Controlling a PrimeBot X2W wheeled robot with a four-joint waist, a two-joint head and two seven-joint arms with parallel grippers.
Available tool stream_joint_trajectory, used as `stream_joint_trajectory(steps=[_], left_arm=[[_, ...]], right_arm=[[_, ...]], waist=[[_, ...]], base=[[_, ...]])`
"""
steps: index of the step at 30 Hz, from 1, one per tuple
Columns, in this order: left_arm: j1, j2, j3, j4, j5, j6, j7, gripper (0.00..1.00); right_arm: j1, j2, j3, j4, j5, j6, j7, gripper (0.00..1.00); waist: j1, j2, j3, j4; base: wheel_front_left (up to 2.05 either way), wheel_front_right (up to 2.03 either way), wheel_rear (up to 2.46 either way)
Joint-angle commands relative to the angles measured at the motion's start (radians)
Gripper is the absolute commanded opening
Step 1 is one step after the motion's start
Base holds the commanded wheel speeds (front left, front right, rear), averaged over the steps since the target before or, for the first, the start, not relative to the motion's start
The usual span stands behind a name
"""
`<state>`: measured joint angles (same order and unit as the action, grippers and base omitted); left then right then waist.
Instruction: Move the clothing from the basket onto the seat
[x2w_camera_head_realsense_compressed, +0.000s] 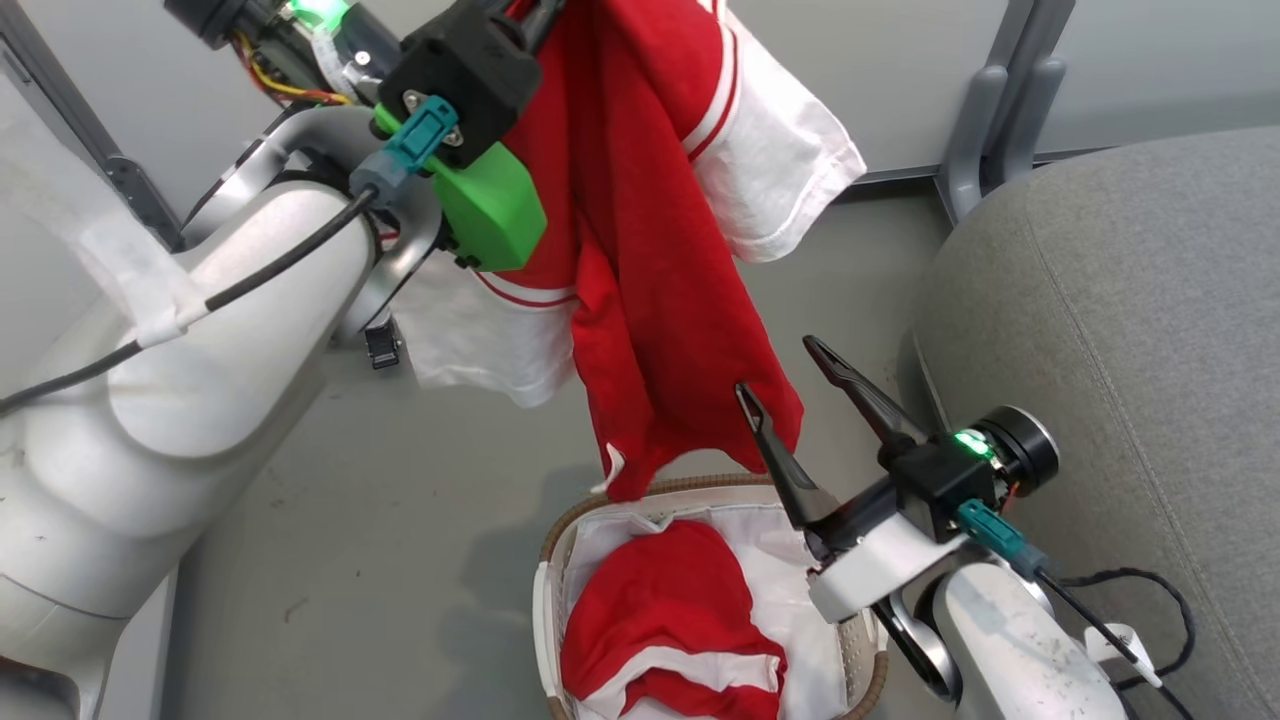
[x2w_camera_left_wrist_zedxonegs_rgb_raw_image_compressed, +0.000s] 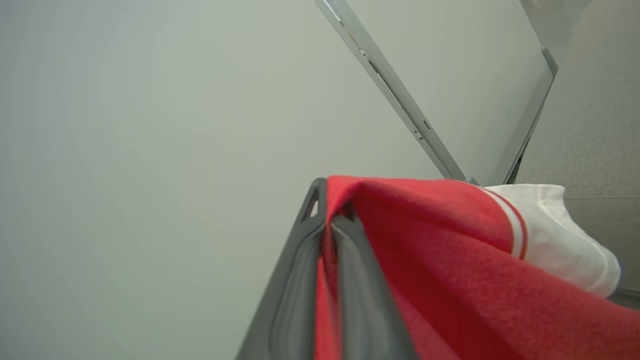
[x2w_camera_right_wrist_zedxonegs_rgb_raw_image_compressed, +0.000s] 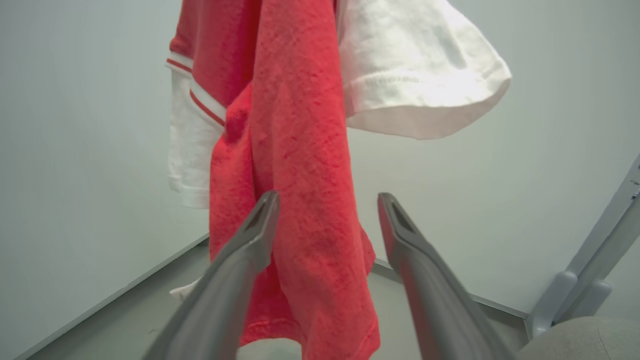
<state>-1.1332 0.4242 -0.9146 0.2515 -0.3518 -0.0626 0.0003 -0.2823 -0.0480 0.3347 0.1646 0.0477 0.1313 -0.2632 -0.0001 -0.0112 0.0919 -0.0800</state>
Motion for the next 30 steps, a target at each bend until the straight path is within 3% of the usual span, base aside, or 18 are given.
stream_joint_trajectory(steps=[1,16,18,19,20,21,30], left_arm=[[-0.019,-0.007,-0.002,-0.015,-0.007,-0.002,0.007,0.0],[-0.014,-0.036,-0.029,-0.126,-0.03,0.009,0.057,0.0],[-0.002,-0.037,-0.031,-0.137,-0.036,0.014,0.057,0.0],[0.006,-0.036,-0.032,-0.139,-0.038,0.015,0.056,0.0],[0.017,-0.033,-0.033,-0.14,-0.044,0.019,0.055,0.0],[0.026,-0.03,-0.032,-0.14,-0.048,0.023,0.054,0.0],[0.155,-0.004,-0.011,-0.094,-0.099,0.074,-0.021,0.0]], right_arm=[[-0.022,-0.004,0.009,0.012,-0.014,-0.001,-0.002,1.0],[-0.142,-0.004,0.069,0.143,-0.033,-0.001,-0.002,1.0],[-0.148,-0.004,0.082,0.156,-0.018,-0.001,-0.002,0.43],[-0.148,-0.004,0.084,0.159,-0.014,-0.001,-0.002,0.33],[-0.148,-0.004,0.087,0.153,-0.004,-0.001,-0.002,0.09],[-0.146,-0.004,0.086,0.152,-0.004,-0.001,-0.002,0.0],[-0.098,-0.004,0.058,0.098,0.018,-0.001,-0.002,0.0]], waist=[[0.0001,0.0112,-0.008,0.011],[0.0001,0.0112,-0.039,0.068],[0.0001,0.0112,-0.042,0.073],[0.0001,0.0112,-0.042,0.075],[0.0001,0.0112,-0.042,0.076],[0.0001,0.0112,-0.042,0.077],[0.0001,0.0112,-0.04,0.068]], base=[[0.0,0.0,0.0],[0.0,0.0,0.0],[0.0,0.0,0.0],[0.0,0.0,0.0],[0.0,0.0,0.0],[0.0,0.0,0.0],[0.0,0.0,0.0]])
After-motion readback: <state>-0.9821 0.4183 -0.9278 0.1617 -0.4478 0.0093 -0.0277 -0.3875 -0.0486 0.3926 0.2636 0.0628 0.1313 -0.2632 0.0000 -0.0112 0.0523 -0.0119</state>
